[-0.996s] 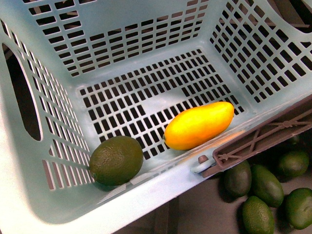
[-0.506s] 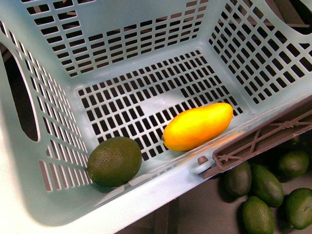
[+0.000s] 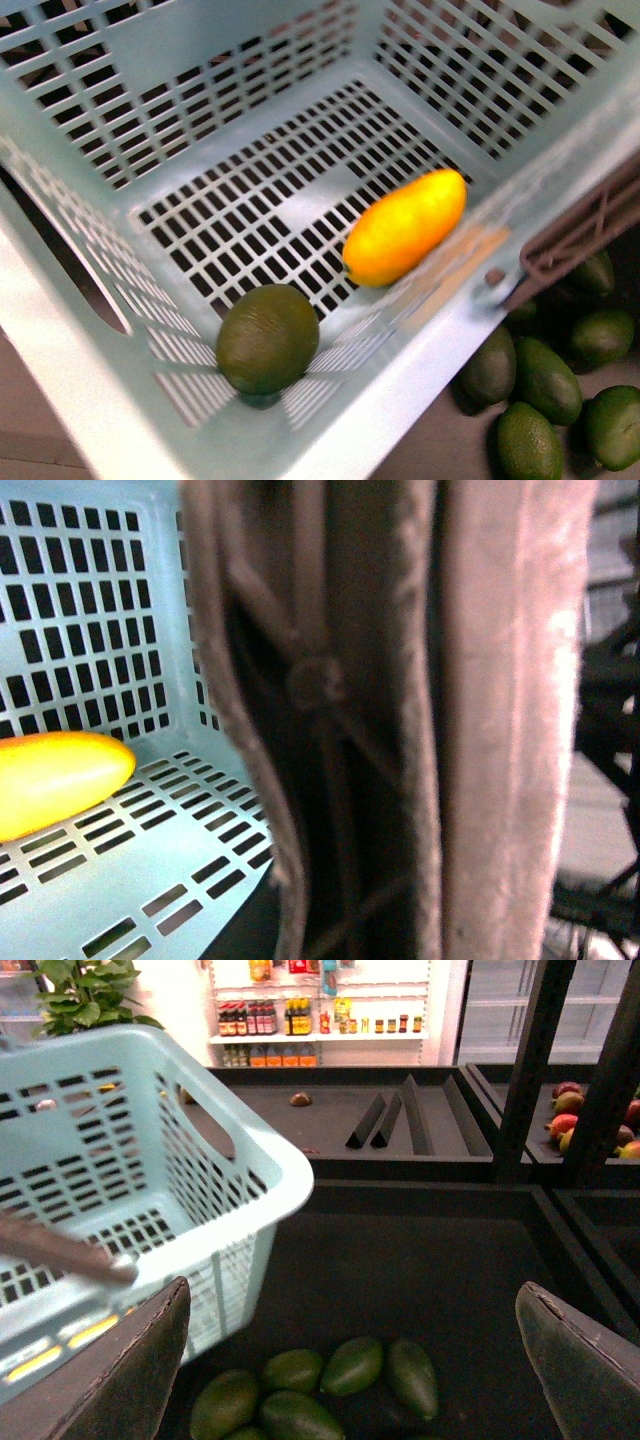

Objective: Pick mango and avocado into basket

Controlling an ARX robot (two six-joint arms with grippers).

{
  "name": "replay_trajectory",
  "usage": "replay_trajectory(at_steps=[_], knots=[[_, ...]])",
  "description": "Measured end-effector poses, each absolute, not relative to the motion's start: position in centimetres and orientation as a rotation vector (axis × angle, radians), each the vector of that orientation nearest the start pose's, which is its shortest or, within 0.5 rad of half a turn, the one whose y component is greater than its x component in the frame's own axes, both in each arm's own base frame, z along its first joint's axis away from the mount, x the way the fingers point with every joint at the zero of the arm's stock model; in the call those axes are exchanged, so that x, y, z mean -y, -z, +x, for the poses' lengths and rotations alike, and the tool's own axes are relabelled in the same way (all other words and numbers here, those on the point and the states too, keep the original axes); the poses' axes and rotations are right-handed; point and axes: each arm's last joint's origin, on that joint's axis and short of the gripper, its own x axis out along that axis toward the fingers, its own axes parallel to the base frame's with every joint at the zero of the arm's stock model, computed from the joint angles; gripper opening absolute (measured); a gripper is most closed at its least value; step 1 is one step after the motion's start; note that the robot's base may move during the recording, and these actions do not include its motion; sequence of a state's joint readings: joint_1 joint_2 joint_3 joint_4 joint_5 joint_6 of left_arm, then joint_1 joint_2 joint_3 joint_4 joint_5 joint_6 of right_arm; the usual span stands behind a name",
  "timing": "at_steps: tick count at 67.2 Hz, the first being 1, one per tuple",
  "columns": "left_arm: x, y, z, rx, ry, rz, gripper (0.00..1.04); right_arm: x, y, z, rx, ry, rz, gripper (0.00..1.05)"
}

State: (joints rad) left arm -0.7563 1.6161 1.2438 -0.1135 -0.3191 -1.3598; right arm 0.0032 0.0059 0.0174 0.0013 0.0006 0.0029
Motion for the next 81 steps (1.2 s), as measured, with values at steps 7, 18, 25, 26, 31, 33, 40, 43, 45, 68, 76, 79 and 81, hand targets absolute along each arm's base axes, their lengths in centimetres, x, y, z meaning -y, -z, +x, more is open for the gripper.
replay_trajectory(at_steps=[7,18,25,26,31,33,40,43,45,68,76,79,81], knots=[[23.5,-28.4,29.0,-0.593,0.012,-1.118,0.14,0.0,-16.9,9.7,0.013,-0.002,0.003,0.96],[22.4,-27.8,30.3,-0.598,0.007,-1.168,0.14,0.0,-16.9,9.7,0.013,-0.003,0.003,0.96],[21.1,-26.7,32.1,-0.613,-0.018,-1.208,0.14,0.0,-16.9,9.7,0.013,-0.003,0.003,0.96],[20.9,-26.2,32.5,-0.618,-0.028,-1.216,0.14,0.0,-16.9,9.7,0.013,-0.003,0.003,0.96],[19.8,-24.8,34.0,-0.628,-0.072,-1.239,0.14,0.0,-16.9,9.7,0.013,-0.003,0.003,0.96],[19.3,-24.1,34.7,-0.632,-0.099,-1.249,0.14,0.0,-16.9,9.7,0.013,-0.003,0.003,0.96],[17.2,-21.7,36.7,-0.63,-0.196,-1.258,0.14,0.0,-16.9,9.7,0.013,-0.003,0.003,0.96],[16.4,-20.9,37.4,-0.628,-0.229,-1.259,0.14,0.0,-16.9,9.7,0.013,-0.003,0.003,0.96],[15.9,-20.3,37.9,-0.627,-0.25,-1.259,0.14,0.0,-16.9,9.7,0.013,-0.003,0.003,0.96],[12.7,-16.2,43.4,-0.662,-0.344,-1.308,0.14,0.0,-16.9,9.7,0.013,-0.003,0.003,0.96],[12.0,-15.2,44.1,-0.677,-0.366,-1.323,0.14,0.0,-16.9,9.7,0.013,-0.003,0.003,0.96],[11.6,-14.6,44.3,-0.682,-0.382,-1.319,0.14,0.0,-16.9,9.7,0.013,-0.003,0.003,0.96],[11.4,-14.1,44.4,-0.692,-0.397,-1.311,0.14,0.0,-16.9,9.7,0.013,-0.003,0.003,0.96]])
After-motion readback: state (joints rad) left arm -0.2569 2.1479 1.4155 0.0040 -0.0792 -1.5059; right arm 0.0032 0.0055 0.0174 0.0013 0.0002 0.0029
